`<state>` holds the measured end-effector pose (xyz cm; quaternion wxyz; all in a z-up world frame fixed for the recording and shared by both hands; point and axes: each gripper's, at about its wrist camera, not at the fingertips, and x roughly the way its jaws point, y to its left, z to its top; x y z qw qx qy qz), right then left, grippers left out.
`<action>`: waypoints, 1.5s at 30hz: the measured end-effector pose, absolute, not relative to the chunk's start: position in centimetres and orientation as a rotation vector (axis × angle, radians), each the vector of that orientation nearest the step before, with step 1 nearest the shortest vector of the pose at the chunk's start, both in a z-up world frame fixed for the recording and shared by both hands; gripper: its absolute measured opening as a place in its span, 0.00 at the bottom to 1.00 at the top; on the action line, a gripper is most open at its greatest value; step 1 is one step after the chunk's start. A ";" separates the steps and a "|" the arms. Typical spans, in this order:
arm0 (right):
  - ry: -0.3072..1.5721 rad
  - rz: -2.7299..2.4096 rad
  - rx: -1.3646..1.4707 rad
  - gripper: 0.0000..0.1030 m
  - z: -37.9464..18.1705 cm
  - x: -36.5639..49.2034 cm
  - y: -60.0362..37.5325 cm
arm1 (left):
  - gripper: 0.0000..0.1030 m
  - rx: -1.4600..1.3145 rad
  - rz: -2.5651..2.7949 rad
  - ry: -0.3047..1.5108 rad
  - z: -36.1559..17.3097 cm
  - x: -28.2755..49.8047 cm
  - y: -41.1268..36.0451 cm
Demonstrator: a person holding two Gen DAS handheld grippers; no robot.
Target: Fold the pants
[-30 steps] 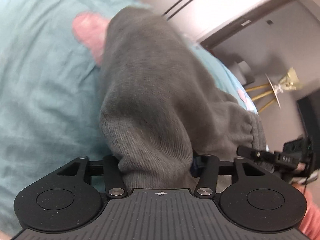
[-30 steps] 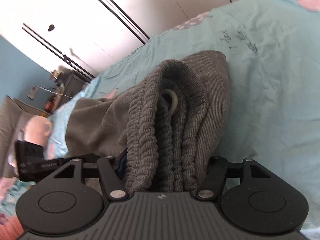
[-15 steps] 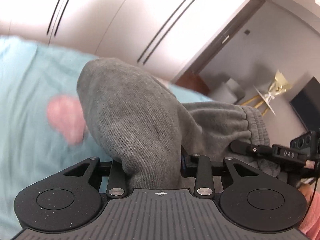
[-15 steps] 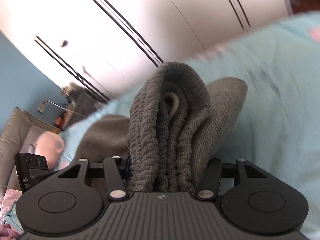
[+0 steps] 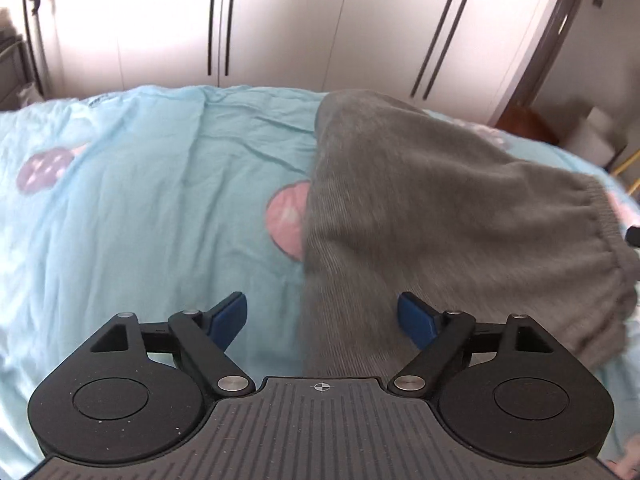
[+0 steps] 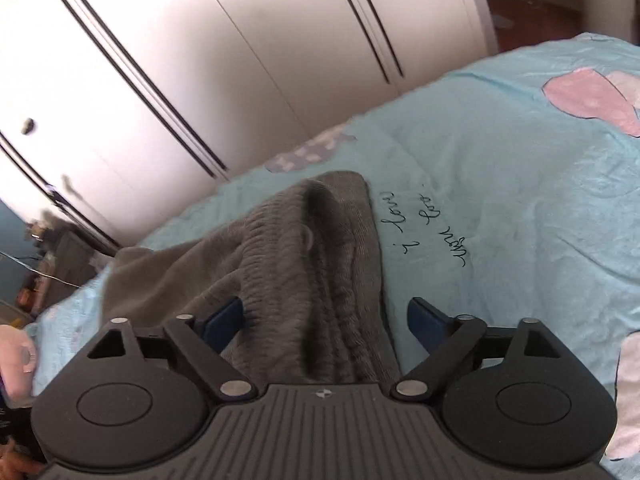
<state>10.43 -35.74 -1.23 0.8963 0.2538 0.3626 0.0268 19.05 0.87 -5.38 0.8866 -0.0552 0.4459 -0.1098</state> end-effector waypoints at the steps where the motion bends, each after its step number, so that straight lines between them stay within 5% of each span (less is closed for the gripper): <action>1: 0.743 0.061 0.508 0.95 -0.9 9.7 -35.3 | 0.87 -0.128 -0.240 0.919 -5.1 18.4 0.8; 8: 0.859 -0.005 0.376 0.95 -2.7 9.5 -32.4 | 0.98 -0.038 -0.205 0.921 -6.1 16.7 -1.7; 23: 0.934 -0.232 0.301 0.95 -1.0 -1.8 -28.8 | 0.97 0.187 -0.001 1.185 -6.2 11.1 -2.5; 30: 0.946 -0.331 0.220 0.95 -0.4 -6.5 -25.9 | 0.97 -0.047 -0.176 1.196 -4.7 3.8 -3.8; 34: 0.907 -0.315 0.247 0.95 -0.2 -8.0 -25.1 | 0.98 0.175 -0.127 1.106 -3.1 2.2 -6.2; 45: 0.873 -0.263 0.183 0.95 0.9 -6.8 -22.1 | 0.98 0.246 -0.090 0.881 0.8 1.0 -7.0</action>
